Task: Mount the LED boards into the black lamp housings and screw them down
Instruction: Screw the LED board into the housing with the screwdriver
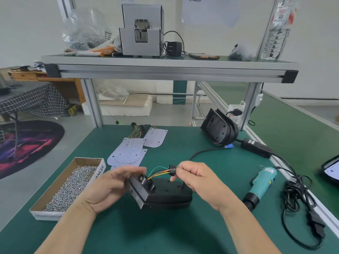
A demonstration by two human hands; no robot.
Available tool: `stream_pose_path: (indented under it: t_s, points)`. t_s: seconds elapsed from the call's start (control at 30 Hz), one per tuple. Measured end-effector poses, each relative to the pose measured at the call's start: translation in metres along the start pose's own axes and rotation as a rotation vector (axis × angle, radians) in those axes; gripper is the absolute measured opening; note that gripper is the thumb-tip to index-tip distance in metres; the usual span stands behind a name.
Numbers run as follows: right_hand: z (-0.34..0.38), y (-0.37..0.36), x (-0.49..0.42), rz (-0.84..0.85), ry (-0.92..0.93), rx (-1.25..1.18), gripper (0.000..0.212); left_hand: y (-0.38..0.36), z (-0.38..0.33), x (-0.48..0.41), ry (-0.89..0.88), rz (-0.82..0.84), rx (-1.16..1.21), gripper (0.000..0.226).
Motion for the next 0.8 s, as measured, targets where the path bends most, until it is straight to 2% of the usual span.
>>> stream_pose_path:
  t_s: [0.07, 0.1, 0.13, 0.17, 0.23, 0.3, 0.33, 0.4, 0.43, 0.53, 0.6, 0.7, 0.8]
  points:
    - [0.003, 0.001, -0.001, -0.079, 0.011, 0.103, 0.027, 0.003, -0.032, 0.002, -0.097, -0.157, -0.270, 0.070]
    - [0.005, -0.001, -0.003, -0.106, 0.017, 0.158, 0.028, -0.006, -0.051, 0.004, -0.173, -0.172, -0.384, 0.068]
    - [0.008, -0.004, -0.005, -0.117, 0.026, 0.221, 0.030, -0.025, -0.067, 0.007, -0.242, -0.086, -0.502, 0.063]
    - [0.013, -0.008, -0.007, -0.118, 0.039, 0.285, 0.032, -0.049, -0.075, 0.011, -0.265, 0.079, -0.664, 0.061]
    - [0.024, -0.015, -0.011, -0.110, 0.074, 0.386, 0.031, -0.091, -0.069, 0.015, -0.218, 0.357, -1.038, 0.074]
    - [0.035, -0.017, -0.013, -0.078, 0.106, 0.479, 0.029, -0.113, -0.057, 0.011, -0.278, 0.350, -1.275, 0.070]
    - [0.039, -0.017, -0.014, -0.071, 0.121, 0.536, 0.029, -0.120, -0.056, 0.009, -0.336, 0.282, -1.308, 0.055]
    - [0.046, -0.014, -0.015, -0.125, 0.183, 0.663, 0.034, -0.122, -0.057, 0.008, -0.440, 0.170, -1.320, 0.011]
    - [0.049, -0.015, -0.014, -0.172, 0.227, 0.720, 0.037, -0.120, -0.057, 0.009, -0.471, 0.140, -1.318, 0.008]
    - [0.055, -0.023, -0.009, -0.277, 0.311, 0.754, 0.034, -0.109, -0.051, 0.011, -0.459, 0.141, -1.311, 0.036]
    - [0.055, -0.025, -0.005, -0.324, 0.330, 0.715, 0.029, -0.100, -0.043, 0.012, -0.403, 0.136, -1.358, 0.045]
    - [0.062, -0.020, 0.000, -0.404, 0.384, 0.699, 0.027, -0.080, -0.029, 0.008, -0.198, 0.081, -1.377, 0.024]
    - [0.071, -0.017, 0.004, -0.439, 0.409, 0.709, 0.027, -0.068, -0.026, 0.008, -0.088, 0.028, -1.173, 0.022]
Point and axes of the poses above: each hand's wrist, its own x-axis away from the middle knuckle, its own y-axis out of the back of the hand, z = x × y, the point moved 5 cm from there along -x, towards the middle knuckle, and after that the axes turned 3 degrees about -y, right-handed, at the moved point
